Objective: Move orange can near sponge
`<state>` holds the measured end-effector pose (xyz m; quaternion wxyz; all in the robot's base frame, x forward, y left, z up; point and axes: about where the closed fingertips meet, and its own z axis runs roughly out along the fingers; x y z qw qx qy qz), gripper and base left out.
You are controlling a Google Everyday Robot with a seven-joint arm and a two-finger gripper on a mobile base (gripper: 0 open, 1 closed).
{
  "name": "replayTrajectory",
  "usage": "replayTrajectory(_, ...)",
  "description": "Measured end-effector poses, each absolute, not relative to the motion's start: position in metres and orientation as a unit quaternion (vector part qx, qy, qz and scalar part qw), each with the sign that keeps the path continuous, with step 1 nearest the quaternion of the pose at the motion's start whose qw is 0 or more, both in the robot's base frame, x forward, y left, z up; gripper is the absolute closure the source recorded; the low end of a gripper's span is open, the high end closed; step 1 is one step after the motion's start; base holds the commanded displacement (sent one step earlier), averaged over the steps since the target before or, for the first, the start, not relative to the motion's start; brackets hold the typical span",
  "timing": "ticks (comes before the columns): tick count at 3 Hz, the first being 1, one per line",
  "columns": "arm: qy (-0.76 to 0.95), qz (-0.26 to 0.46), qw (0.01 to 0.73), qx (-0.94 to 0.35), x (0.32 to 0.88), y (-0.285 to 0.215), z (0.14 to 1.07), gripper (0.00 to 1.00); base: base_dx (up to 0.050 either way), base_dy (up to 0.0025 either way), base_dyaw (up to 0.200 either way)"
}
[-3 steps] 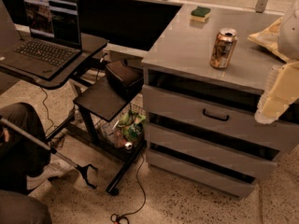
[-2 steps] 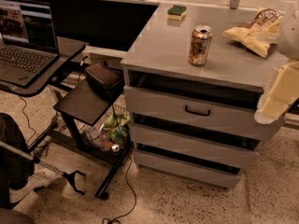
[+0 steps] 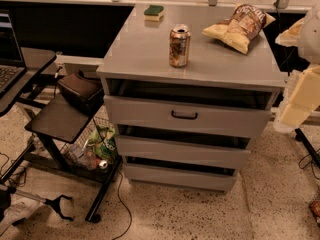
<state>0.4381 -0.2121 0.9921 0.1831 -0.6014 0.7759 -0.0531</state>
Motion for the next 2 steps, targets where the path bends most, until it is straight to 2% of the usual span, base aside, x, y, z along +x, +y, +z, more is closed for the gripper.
replayTrajectory(2, 0.776, -0.054, 0.184, -0.601, 0.4381, -0.2119, 0.9926, 0.0, 0.0, 0.00003, -0.098)
